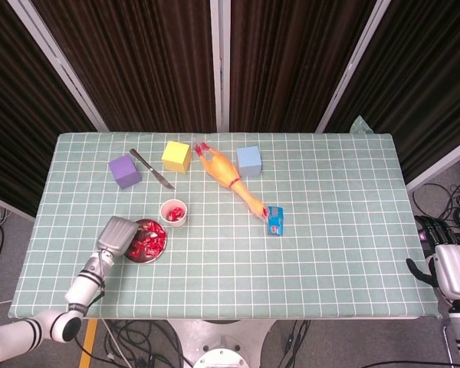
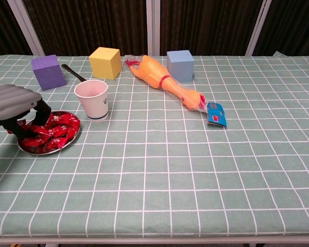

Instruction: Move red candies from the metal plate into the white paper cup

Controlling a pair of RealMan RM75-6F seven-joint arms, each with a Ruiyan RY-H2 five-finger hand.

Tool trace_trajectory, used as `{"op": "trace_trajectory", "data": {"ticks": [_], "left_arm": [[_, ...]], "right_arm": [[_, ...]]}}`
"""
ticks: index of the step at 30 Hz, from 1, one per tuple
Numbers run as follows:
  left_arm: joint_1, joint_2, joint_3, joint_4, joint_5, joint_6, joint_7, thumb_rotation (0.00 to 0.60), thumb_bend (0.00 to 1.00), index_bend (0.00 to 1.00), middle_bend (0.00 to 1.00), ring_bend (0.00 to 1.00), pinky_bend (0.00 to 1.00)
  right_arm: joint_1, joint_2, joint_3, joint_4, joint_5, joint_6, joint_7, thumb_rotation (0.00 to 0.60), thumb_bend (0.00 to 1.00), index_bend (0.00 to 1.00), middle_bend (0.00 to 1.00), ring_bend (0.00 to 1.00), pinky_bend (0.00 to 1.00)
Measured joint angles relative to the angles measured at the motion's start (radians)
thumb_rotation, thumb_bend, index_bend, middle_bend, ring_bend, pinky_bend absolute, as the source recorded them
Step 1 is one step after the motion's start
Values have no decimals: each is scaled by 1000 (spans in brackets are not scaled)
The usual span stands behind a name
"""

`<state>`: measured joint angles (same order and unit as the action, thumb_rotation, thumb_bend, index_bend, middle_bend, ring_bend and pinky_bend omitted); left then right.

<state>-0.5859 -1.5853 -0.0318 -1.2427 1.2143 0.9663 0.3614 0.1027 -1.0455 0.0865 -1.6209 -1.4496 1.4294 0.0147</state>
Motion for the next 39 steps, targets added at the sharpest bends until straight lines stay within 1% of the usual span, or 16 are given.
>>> {"op": "trace_trajectory", "data": {"ticks": [5,8,13,17,21,27,30,33,39], "left_arm": [[0,10,-12,-15,12,2,-36,600,501,743,721,916,1000],[1,30,-19,-48,16,6,-51,600,509,747,724,917,1000],[1,89,-42,-137,20,20,-73,600,507,748,724,917,1000],[-13,148,-77,-217,24,31,-75,600,507,748,724,917,1000],[-59,189,-134,-276,15,24,-59,600,507,748,724,917,1000],[-143,182,-194,-289,-40,-24,-6,600,506,747,723,917,1000],[-178,167,-209,-277,-79,-51,24,600,507,746,722,917,1000],[-203,156,-209,-267,-115,-79,55,600,507,744,721,917,1000],[-231,141,-186,-244,-175,-128,74,600,507,734,714,915,1000]], "right_arm": [[-2,3,0,-2,0,5,-1,600,207,111,132,125,384],[-3,4,0,-2,0,5,0,600,207,111,132,125,384],[-3,4,0,1,-3,7,4,600,207,111,132,125,385],[-5,3,-1,2,-5,9,7,600,207,111,133,125,385],[-8,3,-2,5,-4,13,11,600,207,111,133,125,385],[-14,6,-1,8,1,18,14,600,207,111,133,125,385],[-17,7,-1,10,7,19,16,600,207,111,133,125,385],[-20,8,0,13,12,20,19,600,207,111,133,125,385],[-19,4,-1,22,18,9,24,600,207,111,133,125,385]]}}
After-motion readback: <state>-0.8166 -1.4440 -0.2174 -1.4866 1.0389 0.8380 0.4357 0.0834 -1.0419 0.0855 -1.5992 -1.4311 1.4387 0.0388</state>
